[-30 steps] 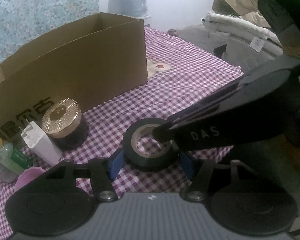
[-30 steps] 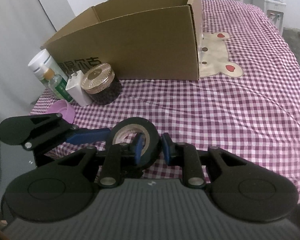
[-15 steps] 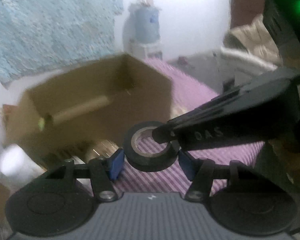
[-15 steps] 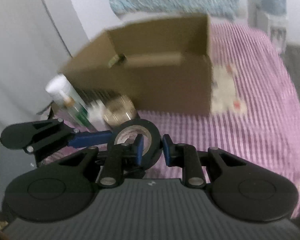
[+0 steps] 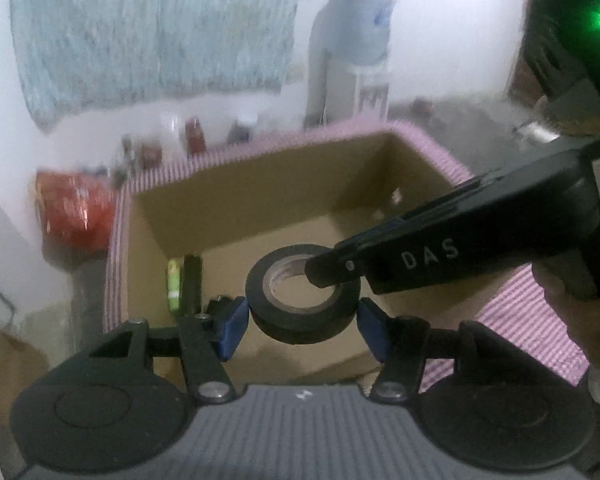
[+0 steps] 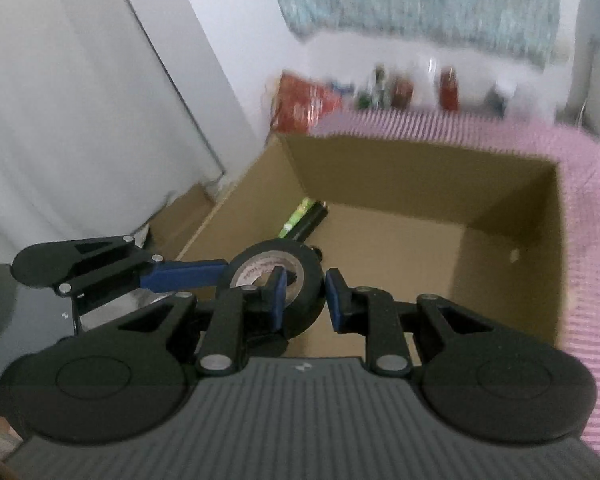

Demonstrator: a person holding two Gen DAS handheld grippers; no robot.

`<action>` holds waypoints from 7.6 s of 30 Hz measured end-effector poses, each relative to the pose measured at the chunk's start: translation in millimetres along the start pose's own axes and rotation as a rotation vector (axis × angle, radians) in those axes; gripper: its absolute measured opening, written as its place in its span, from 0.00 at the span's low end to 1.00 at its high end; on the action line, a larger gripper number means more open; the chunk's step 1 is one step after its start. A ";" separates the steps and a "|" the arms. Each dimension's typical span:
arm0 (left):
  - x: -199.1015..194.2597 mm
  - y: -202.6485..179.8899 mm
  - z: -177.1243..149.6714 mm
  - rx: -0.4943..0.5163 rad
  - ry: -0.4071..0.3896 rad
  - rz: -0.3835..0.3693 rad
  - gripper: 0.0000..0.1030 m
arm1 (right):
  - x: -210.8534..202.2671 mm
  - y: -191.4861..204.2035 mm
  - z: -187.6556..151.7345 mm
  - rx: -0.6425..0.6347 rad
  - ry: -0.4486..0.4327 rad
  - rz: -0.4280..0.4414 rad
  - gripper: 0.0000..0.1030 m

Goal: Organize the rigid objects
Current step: 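Lift the black tape roll with the right gripper over the box, then lower the tape roll into the box and open the right gripper, then withdraw the right gripper from the box toward the pink plastic lid, then close the right gripper on the rim of the pink lid, then lift the pink lid with the right gripper and carry it into the box, then lower the pink lid into the box and open the right gripper, then withdraw the right gripper toward the gold-lidded dark jar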

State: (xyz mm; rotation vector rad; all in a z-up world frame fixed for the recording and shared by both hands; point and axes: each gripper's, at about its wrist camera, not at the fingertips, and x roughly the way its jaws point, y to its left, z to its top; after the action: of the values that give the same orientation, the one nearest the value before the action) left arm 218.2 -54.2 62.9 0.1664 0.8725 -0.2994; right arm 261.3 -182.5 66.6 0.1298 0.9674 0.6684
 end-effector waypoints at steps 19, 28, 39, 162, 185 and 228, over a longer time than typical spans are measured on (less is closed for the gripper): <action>76.9 42.4 1.9 -0.018 0.255 -0.022 0.62 | 123.9 -43.9 13.7 0.247 0.319 0.082 0.23; 52.9 38.5 3.3 -0.052 0.210 -0.043 0.64 | 94.3 -48.0 19.2 0.286 0.233 0.127 0.25; -75.2 33.1 -26.5 -0.009 -0.110 -0.111 0.95 | -68.6 -17.0 -7.8 0.130 -0.089 0.129 0.48; -27.4 10.3 -3.7 0.184 -0.136 -0.011 0.74 | -18.1 27.8 -8.6 -0.049 -0.129 -0.011 0.18; 141.6 59.4 62.8 0.106 0.313 0.053 0.74 | 161.3 -50.5 93.5 0.120 0.188 -0.049 0.20; -58.4 -55.1 -140.8 -0.100 -0.106 -0.209 0.84 | -81.2 -32.7 -164.7 0.334 -0.235 0.126 0.35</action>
State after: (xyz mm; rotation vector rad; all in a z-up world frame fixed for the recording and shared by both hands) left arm 62.5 -58.0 17.6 -0.0345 0.7984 -0.4550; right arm 114.2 -286.1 17.2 0.5559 0.8410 0.5868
